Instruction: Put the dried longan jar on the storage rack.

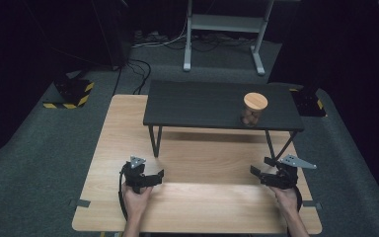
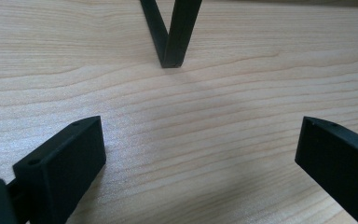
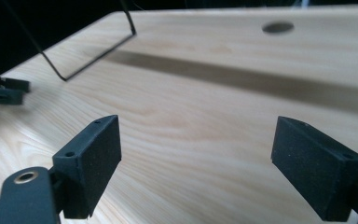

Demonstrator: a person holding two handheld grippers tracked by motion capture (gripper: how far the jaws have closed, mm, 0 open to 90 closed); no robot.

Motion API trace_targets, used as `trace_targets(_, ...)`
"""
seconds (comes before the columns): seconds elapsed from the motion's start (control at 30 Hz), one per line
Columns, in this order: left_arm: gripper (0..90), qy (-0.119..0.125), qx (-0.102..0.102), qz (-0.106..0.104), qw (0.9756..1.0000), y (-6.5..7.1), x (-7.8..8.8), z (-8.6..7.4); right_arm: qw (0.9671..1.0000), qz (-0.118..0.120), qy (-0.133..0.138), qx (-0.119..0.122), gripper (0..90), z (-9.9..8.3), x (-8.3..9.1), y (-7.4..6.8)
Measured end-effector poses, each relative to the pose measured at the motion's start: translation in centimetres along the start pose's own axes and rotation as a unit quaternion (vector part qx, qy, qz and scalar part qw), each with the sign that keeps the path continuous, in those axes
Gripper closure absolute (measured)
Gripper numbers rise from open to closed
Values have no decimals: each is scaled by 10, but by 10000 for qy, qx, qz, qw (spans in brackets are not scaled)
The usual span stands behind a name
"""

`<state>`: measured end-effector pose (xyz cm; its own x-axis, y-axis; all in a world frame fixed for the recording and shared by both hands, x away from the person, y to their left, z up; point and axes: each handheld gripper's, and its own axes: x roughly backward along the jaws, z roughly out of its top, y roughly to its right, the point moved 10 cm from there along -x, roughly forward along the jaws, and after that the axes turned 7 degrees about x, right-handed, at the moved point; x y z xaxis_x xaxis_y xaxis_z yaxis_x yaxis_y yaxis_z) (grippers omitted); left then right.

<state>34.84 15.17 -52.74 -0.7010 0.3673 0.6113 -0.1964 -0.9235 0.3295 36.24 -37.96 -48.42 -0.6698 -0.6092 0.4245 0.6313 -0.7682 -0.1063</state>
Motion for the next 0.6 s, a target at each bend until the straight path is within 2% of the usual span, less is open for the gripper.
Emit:
trace_targets(0.07,17,0,-1,2,10000,0,0,0,9999,-57,-111,-56,149,-9,-5,4)
trace_targets(0.27,17,-1,-2,4,10000,0,0,0,9994,-80,-228,-234,147,-25,-11,12)
trace_targets(0.4,17,-1,-8,14,10000,0,0,0,9989,-84,-294,-350,147,-31,-14,15)
trace_targets(0.6,17,-1,-7,18,10000,0,0,0,9984,-63,-364,-437,147,-31,-16,17)
